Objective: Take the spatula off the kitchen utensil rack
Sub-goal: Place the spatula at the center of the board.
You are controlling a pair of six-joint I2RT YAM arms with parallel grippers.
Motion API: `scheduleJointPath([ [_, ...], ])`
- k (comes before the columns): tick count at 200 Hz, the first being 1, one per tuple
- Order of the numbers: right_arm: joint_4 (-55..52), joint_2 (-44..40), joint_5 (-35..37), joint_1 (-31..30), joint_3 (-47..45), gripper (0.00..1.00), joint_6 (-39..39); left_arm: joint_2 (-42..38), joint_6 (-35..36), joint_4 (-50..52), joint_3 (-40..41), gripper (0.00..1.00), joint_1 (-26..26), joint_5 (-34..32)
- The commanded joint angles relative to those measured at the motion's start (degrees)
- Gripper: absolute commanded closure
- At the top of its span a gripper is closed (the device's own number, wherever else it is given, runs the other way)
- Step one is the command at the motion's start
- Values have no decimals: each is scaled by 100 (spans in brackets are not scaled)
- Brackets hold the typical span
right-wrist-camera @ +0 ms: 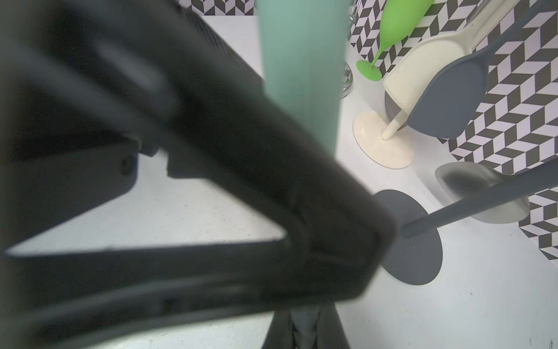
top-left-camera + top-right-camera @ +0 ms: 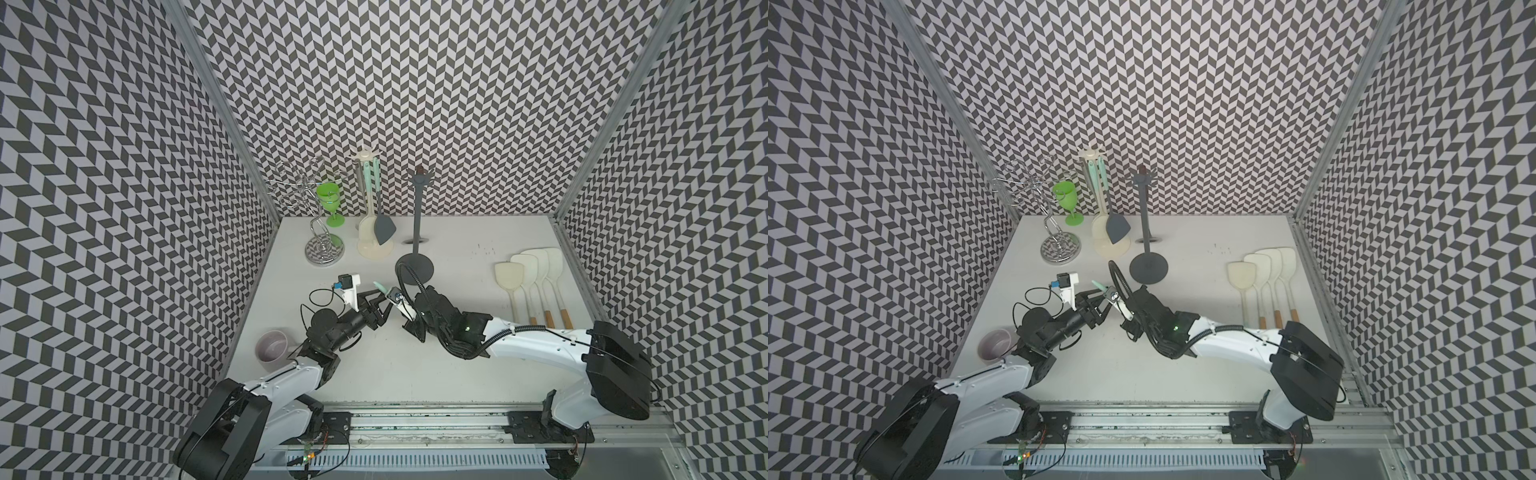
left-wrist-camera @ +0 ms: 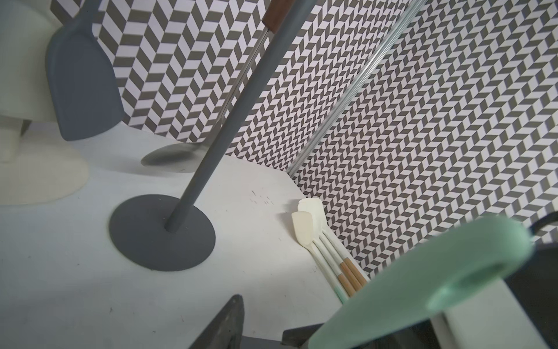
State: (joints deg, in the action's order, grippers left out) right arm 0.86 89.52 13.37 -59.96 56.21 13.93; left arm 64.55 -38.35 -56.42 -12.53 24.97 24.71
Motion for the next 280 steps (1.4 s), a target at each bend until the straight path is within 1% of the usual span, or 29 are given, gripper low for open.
scheduleJointPath([
  [1,118,99,-13,-80,229,100,59,42,37,-213,-80,49,-20,166],
  [12,160,115,65,-83,233,100,59,57,64,-195,-100,59,-14,185],
  [35,195,137,175,-80,266,100,74,53,116,-118,-143,89,-10,214],
  [47,197,154,175,-85,286,100,83,41,133,-136,-129,100,1,212],
  [92,82,183,174,-83,367,100,38,-181,329,-48,-61,100,66,-30],
  [97,75,183,183,-82,373,97,31,-216,354,-29,-52,100,74,-68],
  [118,-30,157,219,-84,396,79,-50,-390,433,39,4,100,88,-228],
  [129,-108,111,274,-81,392,66,-130,-504,478,102,34,100,91,-330],
  [141,-209,27,298,-85,375,56,-234,-636,536,175,67,100,101,-451],
  [149,-275,-61,315,-82,340,47,-325,-724,571,214,91,100,110,-537],
  [166,-409,-296,340,-83,263,35,-544,-918,629,263,151,100,121,-678],
  [178,-500,-496,368,-69,187,22,-775,-1041,654,284,205,100,135,-779],
  [197,-677,-781,215,-33,137,9,-1221,-1275,709,293,293,100,175,-960],
  [210,-837,-930,219,-6,163,2,-1575,-1475,787,350,362,100,245,-1171],
  [233,-1127,-1132,489,116,344,0,-2586,-1865,1120,541,444,100,489,-1699],
  [245,-1360,-1180,283,246,522,0,-3047,-2034,1337,633,469,100,702,-2031],
  [258,-1538,-1219,281,364,641,0,-3718,-2150,1624,684,491,100,956,-2431],
  [280,-1932,-1161,7,603,906,0,-4790,-2175,2146,653,472,100,1356,-2842],
])
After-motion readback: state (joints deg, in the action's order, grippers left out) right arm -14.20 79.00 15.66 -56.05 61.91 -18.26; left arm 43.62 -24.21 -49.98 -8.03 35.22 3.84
